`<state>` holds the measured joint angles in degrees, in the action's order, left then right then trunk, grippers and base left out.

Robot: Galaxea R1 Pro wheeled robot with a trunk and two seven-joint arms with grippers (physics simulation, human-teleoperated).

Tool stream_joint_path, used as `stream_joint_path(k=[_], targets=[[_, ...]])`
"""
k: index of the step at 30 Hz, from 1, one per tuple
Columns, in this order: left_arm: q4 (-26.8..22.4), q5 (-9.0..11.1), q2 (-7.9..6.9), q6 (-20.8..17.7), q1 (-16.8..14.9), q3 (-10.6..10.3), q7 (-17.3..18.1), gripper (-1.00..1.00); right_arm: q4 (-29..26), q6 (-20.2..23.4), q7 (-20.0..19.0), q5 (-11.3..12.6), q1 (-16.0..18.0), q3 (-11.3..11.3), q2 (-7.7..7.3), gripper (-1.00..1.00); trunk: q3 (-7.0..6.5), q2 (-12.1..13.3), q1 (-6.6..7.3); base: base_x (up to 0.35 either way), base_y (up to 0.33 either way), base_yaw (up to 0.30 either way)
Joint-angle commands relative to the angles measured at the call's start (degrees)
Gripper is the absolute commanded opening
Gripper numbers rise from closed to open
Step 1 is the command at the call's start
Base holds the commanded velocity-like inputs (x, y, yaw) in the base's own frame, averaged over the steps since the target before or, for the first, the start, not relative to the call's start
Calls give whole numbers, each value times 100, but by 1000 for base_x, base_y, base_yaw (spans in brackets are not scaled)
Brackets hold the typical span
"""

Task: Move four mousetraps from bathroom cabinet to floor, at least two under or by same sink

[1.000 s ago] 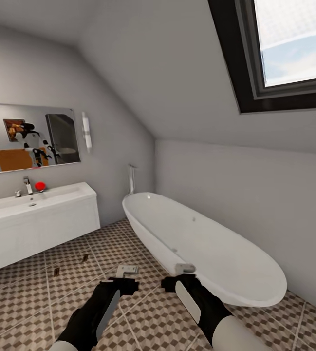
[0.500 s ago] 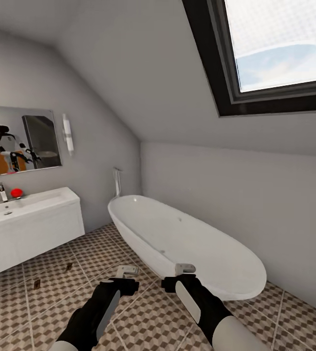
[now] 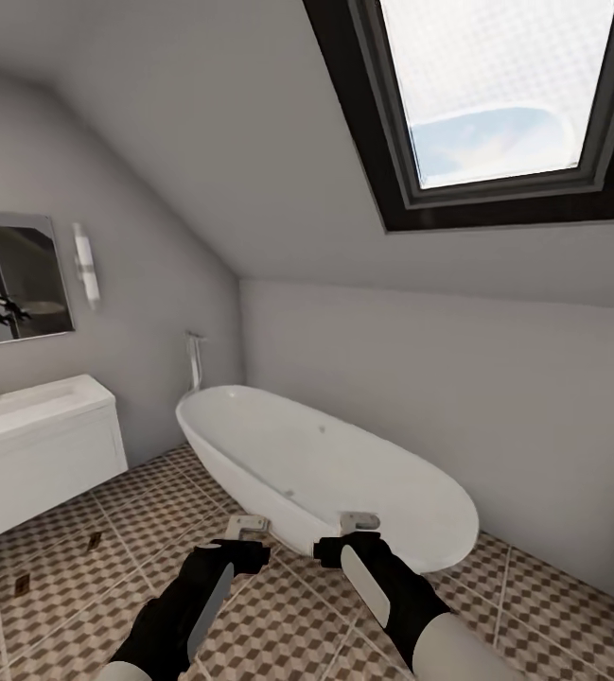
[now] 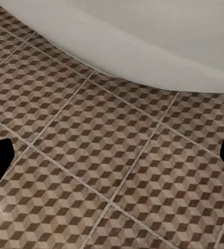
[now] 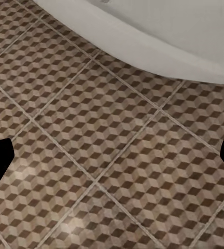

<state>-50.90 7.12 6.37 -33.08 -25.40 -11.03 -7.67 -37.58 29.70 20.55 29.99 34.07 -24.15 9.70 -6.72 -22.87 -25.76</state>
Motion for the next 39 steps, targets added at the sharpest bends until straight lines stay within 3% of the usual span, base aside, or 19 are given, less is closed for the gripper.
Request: stream_joint_path(k=[1, 39], targets=[[-8, 62, -3, -23, 0, -13, -50, 100, -4, 8, 55, 60, 4, -29, -3, 100, -3, -5, -3, 0, 0, -245], [9, 53, -3, -15, 0, -31, -50, 100, -4, 2, 55, 60, 7, -29, -3, 100, -205, -5, -3, 0, 0, -256]])
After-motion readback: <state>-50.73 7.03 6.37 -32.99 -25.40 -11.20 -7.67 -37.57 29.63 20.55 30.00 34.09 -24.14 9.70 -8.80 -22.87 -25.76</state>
